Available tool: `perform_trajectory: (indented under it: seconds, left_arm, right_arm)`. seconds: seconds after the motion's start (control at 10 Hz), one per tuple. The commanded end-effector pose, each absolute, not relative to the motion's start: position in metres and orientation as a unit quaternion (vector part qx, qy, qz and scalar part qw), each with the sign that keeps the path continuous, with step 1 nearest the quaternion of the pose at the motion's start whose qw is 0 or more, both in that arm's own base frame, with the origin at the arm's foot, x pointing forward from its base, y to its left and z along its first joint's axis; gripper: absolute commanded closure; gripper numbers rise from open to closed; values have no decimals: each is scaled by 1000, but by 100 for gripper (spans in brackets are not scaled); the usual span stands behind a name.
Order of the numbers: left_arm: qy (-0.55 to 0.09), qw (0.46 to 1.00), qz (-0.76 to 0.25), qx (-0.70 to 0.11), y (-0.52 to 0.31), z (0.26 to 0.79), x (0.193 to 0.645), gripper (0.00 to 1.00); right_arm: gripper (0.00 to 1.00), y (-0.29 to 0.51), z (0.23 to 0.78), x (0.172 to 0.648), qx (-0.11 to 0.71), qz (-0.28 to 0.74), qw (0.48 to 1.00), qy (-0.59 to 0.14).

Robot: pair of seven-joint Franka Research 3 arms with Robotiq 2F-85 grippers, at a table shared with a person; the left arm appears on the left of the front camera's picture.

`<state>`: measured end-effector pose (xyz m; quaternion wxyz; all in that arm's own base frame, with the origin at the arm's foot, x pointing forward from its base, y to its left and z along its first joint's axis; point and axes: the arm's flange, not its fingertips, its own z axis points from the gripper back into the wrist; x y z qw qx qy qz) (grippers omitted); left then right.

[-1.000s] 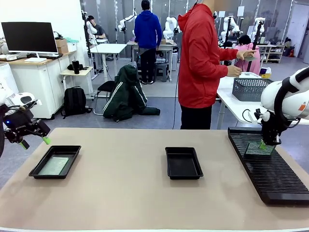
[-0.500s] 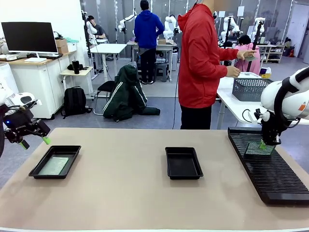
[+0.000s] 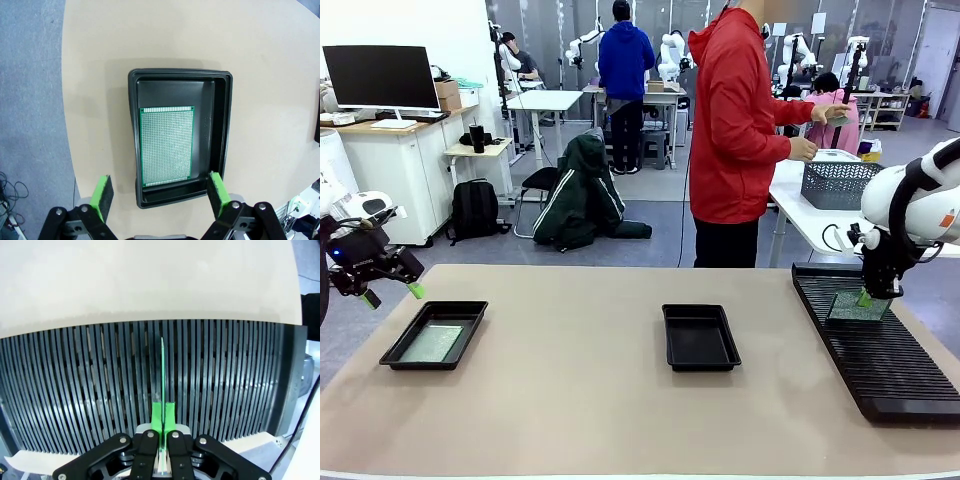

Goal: Inspect and transfer BCBs to ESD trays.
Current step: Pick up the Blank PCB from the PCB Rack and place it in the right ESD tray.

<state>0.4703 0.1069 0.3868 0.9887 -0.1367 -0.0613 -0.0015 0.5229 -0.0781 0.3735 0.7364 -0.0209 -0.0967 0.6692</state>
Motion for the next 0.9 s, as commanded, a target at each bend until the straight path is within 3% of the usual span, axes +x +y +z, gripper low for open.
perform_trajectory:
  seconds: [0.0,0.8]
  left_arm:
    - [-66,988,-2,-138,108,386,471,0]
    - [-66,988,-2,-138,108,386,471,0]
  right_arm:
    - [98,-81,416,509,-34,669,736,-100]
    - [98,-87,683,440,-35,648,757,-75]
